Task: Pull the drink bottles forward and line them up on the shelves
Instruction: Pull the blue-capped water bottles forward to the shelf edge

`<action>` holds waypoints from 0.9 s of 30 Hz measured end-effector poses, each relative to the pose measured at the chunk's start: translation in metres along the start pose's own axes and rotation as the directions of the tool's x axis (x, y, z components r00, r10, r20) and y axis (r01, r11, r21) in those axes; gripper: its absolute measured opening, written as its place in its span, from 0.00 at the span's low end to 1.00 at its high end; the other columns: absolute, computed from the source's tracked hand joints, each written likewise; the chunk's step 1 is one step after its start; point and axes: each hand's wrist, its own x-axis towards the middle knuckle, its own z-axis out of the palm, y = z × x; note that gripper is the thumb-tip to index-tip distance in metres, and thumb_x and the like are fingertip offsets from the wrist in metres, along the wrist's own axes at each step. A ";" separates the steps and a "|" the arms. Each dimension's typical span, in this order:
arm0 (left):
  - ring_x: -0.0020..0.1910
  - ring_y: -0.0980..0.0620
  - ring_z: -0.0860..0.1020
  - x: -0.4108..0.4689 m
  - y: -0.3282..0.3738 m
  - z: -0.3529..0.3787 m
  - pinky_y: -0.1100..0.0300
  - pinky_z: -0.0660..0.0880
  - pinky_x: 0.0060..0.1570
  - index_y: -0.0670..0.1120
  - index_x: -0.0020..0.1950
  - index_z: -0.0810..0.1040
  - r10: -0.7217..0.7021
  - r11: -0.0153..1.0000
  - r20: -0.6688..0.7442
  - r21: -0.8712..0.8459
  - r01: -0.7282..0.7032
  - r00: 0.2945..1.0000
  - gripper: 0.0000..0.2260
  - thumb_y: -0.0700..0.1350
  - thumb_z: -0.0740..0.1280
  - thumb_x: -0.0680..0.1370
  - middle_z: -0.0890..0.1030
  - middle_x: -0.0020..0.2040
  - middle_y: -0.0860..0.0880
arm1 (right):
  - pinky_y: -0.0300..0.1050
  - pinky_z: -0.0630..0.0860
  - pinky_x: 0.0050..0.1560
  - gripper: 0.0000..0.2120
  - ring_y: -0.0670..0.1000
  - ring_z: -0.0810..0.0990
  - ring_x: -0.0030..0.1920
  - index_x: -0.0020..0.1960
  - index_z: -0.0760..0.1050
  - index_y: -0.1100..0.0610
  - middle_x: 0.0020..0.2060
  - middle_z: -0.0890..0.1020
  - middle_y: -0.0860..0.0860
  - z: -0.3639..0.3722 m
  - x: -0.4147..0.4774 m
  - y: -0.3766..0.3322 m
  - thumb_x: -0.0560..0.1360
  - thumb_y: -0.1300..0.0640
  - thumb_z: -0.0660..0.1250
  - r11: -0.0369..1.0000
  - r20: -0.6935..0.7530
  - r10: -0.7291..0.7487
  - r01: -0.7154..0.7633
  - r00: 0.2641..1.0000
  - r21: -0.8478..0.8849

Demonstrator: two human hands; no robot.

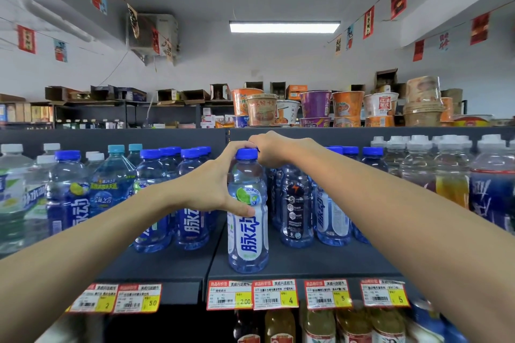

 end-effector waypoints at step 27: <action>0.70 0.48 0.69 0.121 0.072 -0.020 0.49 0.66 0.70 0.51 0.71 0.74 -0.047 0.809 0.006 0.586 0.034 0.999 0.23 0.57 0.69 0.78 0.71 0.72 0.48 | 0.40 0.72 0.43 0.08 0.45 0.80 0.41 0.53 0.82 0.42 0.42 0.84 0.51 -0.051 -0.098 0.097 0.76 0.42 0.69 0.979 0.032 -0.113 0.106 0.993 0.175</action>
